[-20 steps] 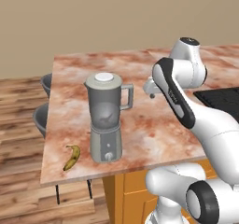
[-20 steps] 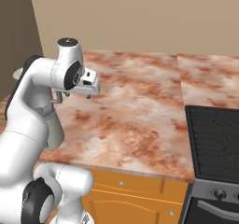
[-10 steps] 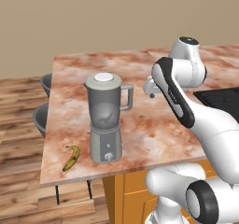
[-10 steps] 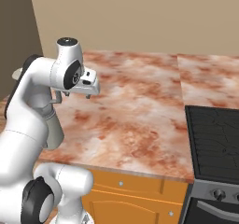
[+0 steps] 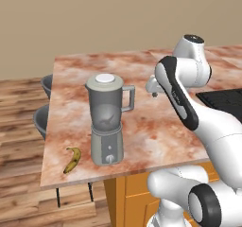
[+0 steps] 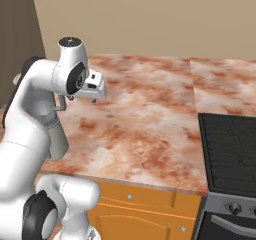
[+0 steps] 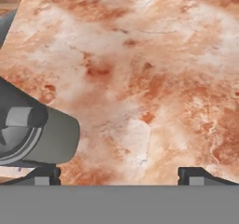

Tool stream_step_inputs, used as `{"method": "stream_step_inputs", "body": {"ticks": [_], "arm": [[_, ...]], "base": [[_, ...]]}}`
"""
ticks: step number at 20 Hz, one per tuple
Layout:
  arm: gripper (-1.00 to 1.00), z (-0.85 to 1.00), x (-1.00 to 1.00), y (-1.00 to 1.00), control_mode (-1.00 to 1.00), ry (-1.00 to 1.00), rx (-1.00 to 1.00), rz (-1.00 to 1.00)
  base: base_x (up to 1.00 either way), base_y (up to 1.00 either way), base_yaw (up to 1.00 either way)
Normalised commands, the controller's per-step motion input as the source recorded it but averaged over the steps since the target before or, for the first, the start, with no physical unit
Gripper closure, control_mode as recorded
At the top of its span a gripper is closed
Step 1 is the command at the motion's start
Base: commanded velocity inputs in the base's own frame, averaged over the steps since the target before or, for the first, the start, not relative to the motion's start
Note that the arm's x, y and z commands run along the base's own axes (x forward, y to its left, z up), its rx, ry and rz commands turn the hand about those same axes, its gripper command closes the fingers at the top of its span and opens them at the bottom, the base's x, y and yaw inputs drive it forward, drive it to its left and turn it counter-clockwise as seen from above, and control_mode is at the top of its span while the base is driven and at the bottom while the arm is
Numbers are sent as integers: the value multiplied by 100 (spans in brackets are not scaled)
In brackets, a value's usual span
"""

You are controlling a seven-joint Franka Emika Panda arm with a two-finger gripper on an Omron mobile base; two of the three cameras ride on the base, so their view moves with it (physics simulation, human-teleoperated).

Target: Open the blender lid, put the banana in the blender, close the lid, and start the blender.

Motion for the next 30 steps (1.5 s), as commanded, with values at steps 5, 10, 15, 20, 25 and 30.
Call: {"method": "stream_step_inputs", "body": {"ticks": [5, 10, 15, 20, 25, 30], "arm": [[-100, 98, -47, 15, -100, -21, 0, 1], [-100, 94, -37, 65, -100, -8, -1, 2], [-100, 33, -4, 100, -100, 7, -5, 5], [-100, 0, 0, 64, -100, 9, 0, 6], [-100, -14, 0, 18, -100, 1, 0, 7], [-100, -24, 0, 24, -100, 0, 0, 5]], "base": [[0, 0, 0], [0, 0, 0], [0, 0, 0], [0, 0, 0], [0, 0, 0], [0, 0, 0]]}}
